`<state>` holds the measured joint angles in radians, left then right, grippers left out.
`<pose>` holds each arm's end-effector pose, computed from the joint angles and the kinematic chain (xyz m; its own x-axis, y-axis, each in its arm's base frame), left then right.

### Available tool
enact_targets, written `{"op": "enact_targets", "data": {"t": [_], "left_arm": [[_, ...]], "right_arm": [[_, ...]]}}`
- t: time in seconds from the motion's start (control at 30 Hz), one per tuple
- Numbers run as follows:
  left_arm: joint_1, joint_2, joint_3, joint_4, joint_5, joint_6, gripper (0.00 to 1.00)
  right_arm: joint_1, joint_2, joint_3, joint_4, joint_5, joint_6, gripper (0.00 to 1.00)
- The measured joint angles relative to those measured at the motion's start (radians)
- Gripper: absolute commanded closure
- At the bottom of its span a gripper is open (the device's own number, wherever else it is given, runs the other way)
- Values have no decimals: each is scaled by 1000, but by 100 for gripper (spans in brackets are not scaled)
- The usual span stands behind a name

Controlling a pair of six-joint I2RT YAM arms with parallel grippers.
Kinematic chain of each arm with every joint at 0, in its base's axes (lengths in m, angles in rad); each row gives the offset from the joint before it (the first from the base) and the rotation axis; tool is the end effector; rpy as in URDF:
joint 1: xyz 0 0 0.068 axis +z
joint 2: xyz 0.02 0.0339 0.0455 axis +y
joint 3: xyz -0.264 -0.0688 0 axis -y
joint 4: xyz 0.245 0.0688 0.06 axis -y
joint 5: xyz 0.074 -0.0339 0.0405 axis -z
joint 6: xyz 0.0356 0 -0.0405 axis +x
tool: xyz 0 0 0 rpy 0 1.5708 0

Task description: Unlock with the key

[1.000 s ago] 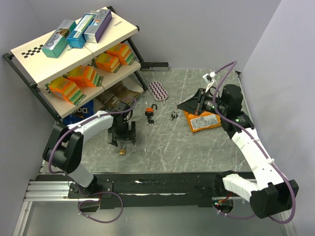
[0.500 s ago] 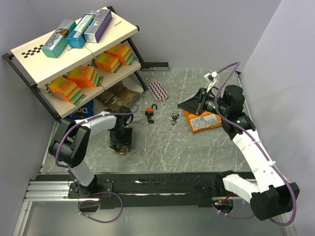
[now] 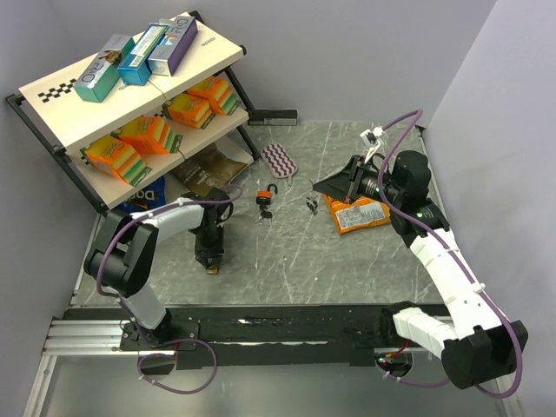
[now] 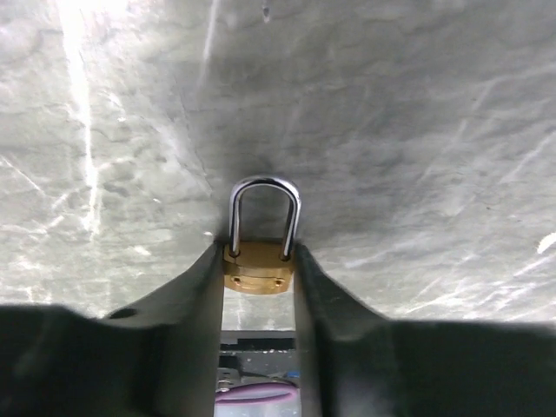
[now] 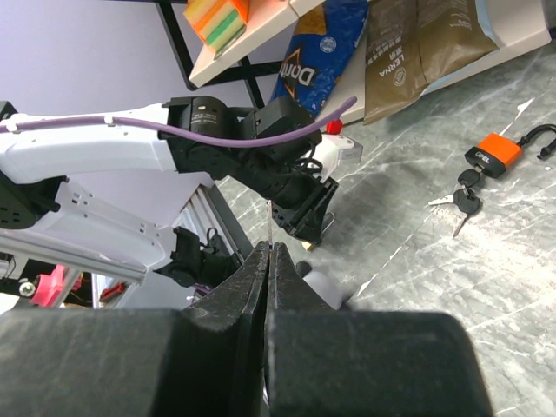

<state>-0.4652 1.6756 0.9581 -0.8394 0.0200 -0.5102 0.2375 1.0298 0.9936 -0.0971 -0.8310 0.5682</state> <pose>0.2438 -0.1232 0.1506 -0.9990 -0.0449 -0.0024 -0.0448 0.9987 -0.0242 0.2156 0.0792 0.3779 -0.5771 0.2335 -0.7826 -0.6639 0.4239 0.6161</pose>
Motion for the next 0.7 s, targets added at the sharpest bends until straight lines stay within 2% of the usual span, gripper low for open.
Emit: {"op": "enact_targets", "data": {"t": [0.03,0.17,0.3,0.43,0.5,0.7], "left_arm": [[2,-3,0,2,8,0,86],[0,-4,6,-4,18,-2,99],[-3,20,43,-3,69,-21,99],[-11,58,174,26,141,-73,99],[-11,71,298,70,193,-120,99],[-11,76,465,238,310,-277,99]], "right_arm": [[0,0,0,0,0,0,100],[0,3,0,-1,5,-8,100],[2,6,0,-24,29,-41,100],[21,7,0,-63,62,-89,100],[40,9,0,-75,76,-109,100],[102,45,-7,-79,108,-159,100]]}}
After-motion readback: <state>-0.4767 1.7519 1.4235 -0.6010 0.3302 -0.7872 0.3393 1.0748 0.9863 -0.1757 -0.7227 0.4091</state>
